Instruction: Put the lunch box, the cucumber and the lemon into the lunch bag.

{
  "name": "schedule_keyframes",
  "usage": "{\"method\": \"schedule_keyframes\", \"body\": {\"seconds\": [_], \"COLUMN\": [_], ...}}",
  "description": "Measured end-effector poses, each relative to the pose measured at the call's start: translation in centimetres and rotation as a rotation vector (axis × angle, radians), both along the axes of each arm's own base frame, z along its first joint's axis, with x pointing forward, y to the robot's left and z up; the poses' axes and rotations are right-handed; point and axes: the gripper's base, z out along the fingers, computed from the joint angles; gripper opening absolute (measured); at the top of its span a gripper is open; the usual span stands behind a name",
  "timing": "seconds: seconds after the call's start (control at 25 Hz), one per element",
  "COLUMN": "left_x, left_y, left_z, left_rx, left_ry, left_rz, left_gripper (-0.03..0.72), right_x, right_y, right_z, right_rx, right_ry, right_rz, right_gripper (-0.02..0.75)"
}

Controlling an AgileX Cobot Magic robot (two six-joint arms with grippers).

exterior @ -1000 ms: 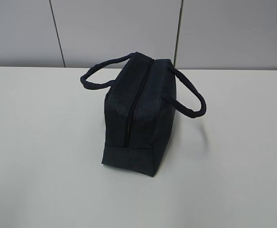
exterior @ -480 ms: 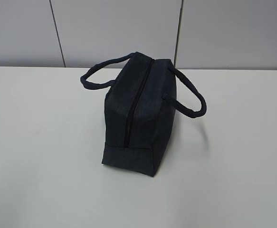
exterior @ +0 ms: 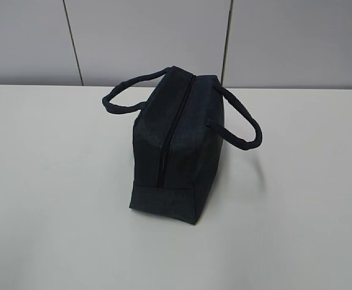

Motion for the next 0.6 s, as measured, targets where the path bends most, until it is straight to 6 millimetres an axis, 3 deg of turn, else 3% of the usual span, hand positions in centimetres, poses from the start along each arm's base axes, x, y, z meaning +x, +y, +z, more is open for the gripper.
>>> {"method": "schedule_keyframes", "body": {"seconds": [0.6], "left_x": [0.0], "left_y": [-0.02], "left_z": [0.0], "left_rx": [-0.002], "left_ry": [0.0], "left_rz": [-0.001], "left_gripper": [0.239], "right_x": [0.0], "right_y": [0.0], "right_z": [0.0], "right_rx": [0.0], "right_ry": [0.0], "right_rz": [0.0], "right_gripper": [0.436]}}
